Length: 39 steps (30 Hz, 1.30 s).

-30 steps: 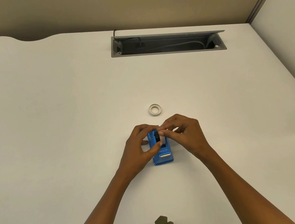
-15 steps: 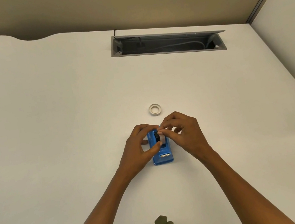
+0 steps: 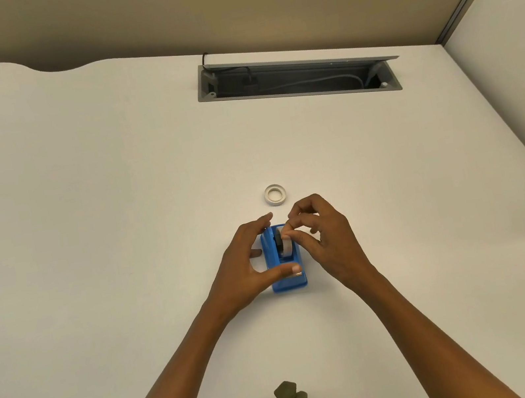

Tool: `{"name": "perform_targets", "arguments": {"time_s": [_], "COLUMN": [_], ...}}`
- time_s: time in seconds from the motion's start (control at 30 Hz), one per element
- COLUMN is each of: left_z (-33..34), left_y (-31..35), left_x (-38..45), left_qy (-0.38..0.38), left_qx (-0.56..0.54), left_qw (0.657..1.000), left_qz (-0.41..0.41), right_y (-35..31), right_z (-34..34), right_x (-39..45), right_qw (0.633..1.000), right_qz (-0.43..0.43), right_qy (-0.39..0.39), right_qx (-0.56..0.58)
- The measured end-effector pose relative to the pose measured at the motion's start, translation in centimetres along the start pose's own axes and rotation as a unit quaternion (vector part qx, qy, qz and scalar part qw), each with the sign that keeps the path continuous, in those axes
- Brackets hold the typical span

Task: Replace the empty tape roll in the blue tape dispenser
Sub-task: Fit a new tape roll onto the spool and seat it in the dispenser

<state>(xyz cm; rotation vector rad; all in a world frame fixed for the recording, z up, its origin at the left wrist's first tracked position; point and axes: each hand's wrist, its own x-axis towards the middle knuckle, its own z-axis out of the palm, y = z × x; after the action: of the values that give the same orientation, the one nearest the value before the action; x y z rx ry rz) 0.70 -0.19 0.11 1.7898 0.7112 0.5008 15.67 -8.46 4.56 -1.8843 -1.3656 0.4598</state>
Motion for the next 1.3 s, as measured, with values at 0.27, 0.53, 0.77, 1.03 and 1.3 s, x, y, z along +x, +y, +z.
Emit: {"name": "perform_targets", "arguments": {"time_s": [0.27,0.53,0.77,1.03,1.3], "left_z": [-0.4,-0.4,-0.2,-0.2,-0.2], "left_y": [-0.4,-0.7,-0.9,-1.0,-1.2], "left_x": [-0.2,-0.1,0.0,0.1,0.0], "left_qy": [-0.068,-0.062,-0.059,-0.056,-0.053], "left_qx": [0.064,0.069,0.080,0.086,0.088], "left_qw": [0.996,0.995,0.995,0.995,0.995], "left_qz": [0.013,0.019,0.017,0.019,0.017], "right_y": [-0.1,0.3,-0.2,-0.4,-0.9], "right_z": [0.9,1.5,1.6,1.4,1.6], "right_x": [-1.8,-3.0,-4.2,-4.9,-5.9], "right_qw": [0.995,0.985,0.979,0.978,0.978], "right_qz": [-0.043,-0.068,-0.073,-0.074,-0.068], "right_qy": [0.084,0.128,0.154,0.154,0.156], "right_qx": [-0.038,-0.098,-0.109,-0.117,-0.118]}}
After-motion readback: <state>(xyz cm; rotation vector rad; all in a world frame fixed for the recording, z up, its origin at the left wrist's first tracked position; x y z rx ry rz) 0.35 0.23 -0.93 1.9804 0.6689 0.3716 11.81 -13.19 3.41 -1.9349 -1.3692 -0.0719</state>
